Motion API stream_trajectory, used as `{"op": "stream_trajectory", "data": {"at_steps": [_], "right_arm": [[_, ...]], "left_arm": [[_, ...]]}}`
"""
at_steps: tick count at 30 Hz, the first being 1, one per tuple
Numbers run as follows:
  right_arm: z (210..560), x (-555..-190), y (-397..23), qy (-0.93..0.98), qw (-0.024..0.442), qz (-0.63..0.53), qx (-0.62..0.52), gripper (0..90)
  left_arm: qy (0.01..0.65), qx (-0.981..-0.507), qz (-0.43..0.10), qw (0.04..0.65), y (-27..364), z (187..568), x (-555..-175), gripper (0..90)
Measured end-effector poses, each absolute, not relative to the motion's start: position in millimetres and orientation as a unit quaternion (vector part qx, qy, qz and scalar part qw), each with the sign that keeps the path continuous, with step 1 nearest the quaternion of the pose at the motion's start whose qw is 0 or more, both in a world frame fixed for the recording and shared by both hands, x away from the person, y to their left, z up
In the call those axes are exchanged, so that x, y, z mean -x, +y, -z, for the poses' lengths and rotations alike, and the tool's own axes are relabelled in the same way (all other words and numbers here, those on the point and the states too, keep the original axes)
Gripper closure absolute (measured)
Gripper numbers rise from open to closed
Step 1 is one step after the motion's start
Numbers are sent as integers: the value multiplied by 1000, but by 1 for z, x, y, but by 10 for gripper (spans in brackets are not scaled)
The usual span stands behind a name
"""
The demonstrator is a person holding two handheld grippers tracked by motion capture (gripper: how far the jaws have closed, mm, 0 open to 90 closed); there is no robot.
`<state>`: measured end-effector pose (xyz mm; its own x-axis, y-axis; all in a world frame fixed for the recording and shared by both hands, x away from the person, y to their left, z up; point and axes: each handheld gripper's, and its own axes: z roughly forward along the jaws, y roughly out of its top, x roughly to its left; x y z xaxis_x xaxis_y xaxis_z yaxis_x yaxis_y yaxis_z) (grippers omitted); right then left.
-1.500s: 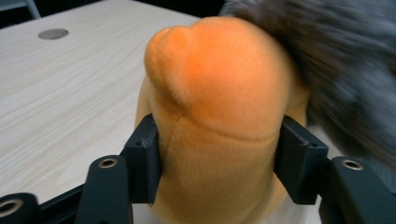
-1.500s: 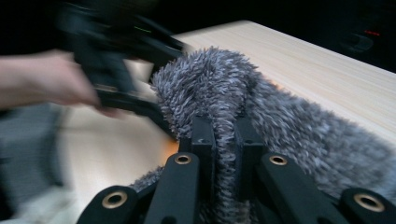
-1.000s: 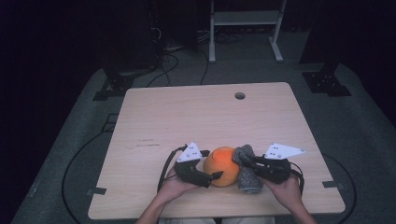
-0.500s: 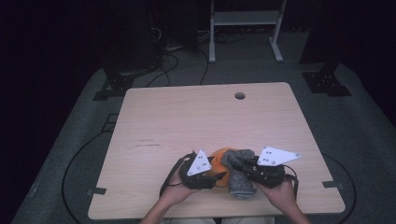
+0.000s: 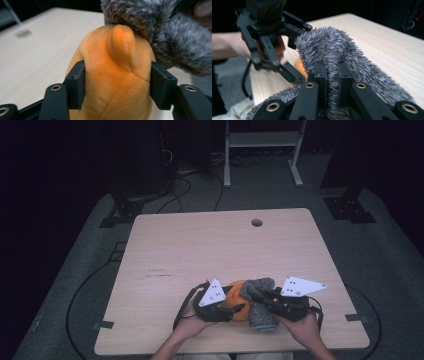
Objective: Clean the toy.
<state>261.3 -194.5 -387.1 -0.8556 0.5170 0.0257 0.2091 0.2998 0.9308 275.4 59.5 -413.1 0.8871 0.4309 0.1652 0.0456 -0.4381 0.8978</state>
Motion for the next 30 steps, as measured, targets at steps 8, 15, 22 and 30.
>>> {"op": "stream_trajectory", "data": {"at_steps": [8,15,22,30], "right_arm": [[407,-280,-207,804,130,-512,-274,810],[409,-283,-212,808,129,-502,-280,810],[395,-266,-195,814,116,-525,-219,811],[395,-272,-190,822,129,-510,-218,811]], "left_arm": [[109,-851,-173,485,58,423,-271,321],[132,-848,-156,489,62,421,-276,146],[109,-857,-157,479,62,426,-272,304],[77,-865,-176,464,61,428,-266,354]]}}
